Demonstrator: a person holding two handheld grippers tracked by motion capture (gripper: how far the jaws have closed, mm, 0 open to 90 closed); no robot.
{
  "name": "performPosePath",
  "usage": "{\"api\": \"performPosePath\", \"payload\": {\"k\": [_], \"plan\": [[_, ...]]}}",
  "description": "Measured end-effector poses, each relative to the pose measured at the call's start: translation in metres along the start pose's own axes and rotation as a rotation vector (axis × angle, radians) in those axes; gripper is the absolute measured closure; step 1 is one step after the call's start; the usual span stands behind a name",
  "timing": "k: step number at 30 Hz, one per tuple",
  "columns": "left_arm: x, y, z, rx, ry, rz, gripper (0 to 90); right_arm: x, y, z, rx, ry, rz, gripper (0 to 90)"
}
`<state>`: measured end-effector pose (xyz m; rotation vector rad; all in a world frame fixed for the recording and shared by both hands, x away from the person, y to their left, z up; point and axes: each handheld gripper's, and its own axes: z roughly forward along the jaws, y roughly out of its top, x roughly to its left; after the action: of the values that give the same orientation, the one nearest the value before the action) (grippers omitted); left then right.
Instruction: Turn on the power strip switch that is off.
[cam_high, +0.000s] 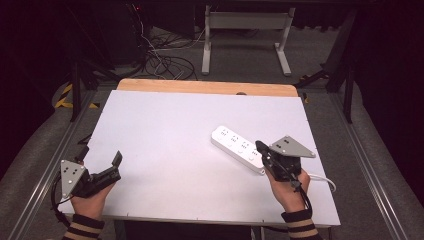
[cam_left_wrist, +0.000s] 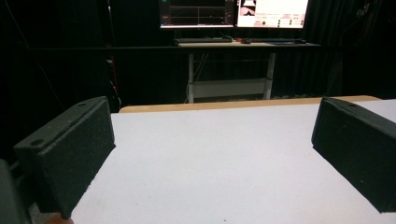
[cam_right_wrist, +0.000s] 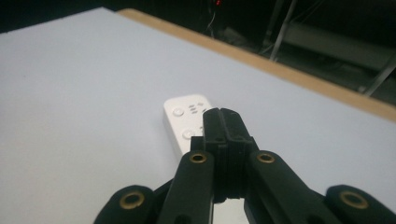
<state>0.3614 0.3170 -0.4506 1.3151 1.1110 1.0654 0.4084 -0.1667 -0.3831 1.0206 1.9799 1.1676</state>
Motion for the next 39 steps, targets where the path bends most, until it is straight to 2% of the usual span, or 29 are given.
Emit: {"api": "performPosePath", "payload": {"k": [2,7,15,18,27,36,39], "plan": [[0.000,0.000,0.000,0.000,0.000,0.002,0.0,0.000,0.000,0.012,0.055,0.014,0.012,90.0],[0.001,0.000,-0.001,0.005,-0.001,0.003,0.0,-0.002,-0.003,0.033,0.133,0.026,0.034,90.0],[0.001,0.000,-0.001,0.012,0.000,0.004,0.0,-0.007,-0.027,0.062,0.257,0.010,0.006,90.0],[0.001,0.000,-0.001,0.012,0.000,0.005,0.0,-0.011,-0.038,0.072,0.296,0.003,0.009,90.0],[0.001,-0.001,-0.001,0.017,-0.001,0.002,0.0,-0.006,-0.043,0.081,0.331,-0.004,-0.010,90.0],[0.001,-0.001,0.000,0.023,-0.005,0.004,0.0,-0.005,-0.047,0.081,0.319,-0.006,0.006,90.0],[0.001,-0.002,0.000,0.026,-0.005,0.001,0.0,-0.005,-0.049,0.081,0.306,-0.028,0.003,90.0]]}}
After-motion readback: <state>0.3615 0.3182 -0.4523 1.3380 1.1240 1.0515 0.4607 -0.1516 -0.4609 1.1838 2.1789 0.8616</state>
